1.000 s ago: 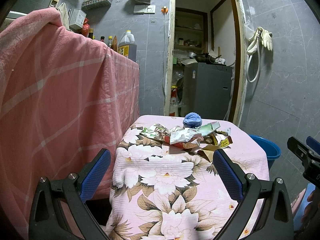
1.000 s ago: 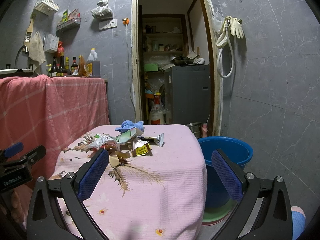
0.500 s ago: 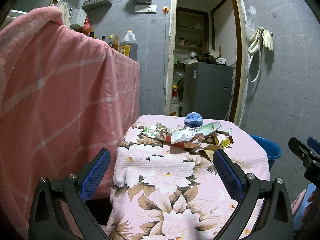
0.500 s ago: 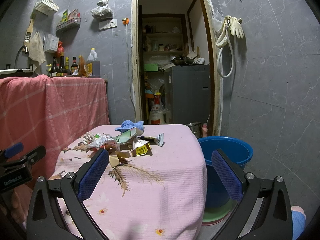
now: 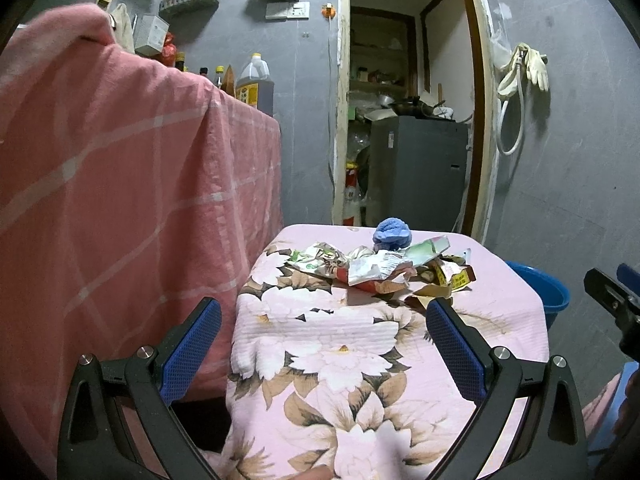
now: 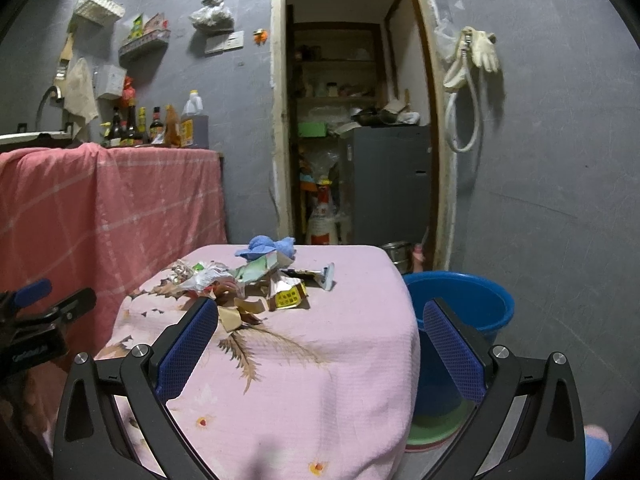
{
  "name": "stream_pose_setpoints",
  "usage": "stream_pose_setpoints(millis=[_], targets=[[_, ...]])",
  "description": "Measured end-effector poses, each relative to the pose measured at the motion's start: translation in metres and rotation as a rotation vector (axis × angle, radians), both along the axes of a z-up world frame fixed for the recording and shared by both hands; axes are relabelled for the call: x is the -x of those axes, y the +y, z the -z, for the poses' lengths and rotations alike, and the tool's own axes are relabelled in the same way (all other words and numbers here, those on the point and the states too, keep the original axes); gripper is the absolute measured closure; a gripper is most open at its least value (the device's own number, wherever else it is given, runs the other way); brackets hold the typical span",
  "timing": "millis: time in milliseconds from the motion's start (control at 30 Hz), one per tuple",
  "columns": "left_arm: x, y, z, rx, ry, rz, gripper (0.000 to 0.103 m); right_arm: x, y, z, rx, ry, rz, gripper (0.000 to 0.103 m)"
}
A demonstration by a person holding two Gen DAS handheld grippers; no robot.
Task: Collect trash
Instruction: 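Grasp the crumpled white bag with the left tool while the right tool grasps the yellow-printed wrapper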
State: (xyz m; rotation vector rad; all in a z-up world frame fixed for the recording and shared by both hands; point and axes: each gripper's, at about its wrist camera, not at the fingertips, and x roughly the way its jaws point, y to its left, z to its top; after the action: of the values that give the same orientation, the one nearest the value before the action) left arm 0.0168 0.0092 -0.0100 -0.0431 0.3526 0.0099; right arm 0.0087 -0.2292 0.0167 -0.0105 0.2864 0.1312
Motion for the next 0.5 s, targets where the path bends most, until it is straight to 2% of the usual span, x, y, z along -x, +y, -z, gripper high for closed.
stream_pose_setpoints(millis=[133, 267, 500], targets=[[-0.019, 0.006, -0.006, 0.045, 0.032, 0.018, 0.003, -0.019, -0.006, -0.007, 0.003, 0.003, -0.031, 0.0], [-0.041, 0.003, -0.011, 0.053, 0.045, 0.036, 0.003, -0.046, -0.012, -0.012, 0.01, 0.014, -0.047, 0.0], [-0.089, -0.004, -0.008, 0.087, 0.123, 0.083, 0.004, -0.089, -0.012, -0.015, 0.031, 0.037, -0.097, 0.0]])
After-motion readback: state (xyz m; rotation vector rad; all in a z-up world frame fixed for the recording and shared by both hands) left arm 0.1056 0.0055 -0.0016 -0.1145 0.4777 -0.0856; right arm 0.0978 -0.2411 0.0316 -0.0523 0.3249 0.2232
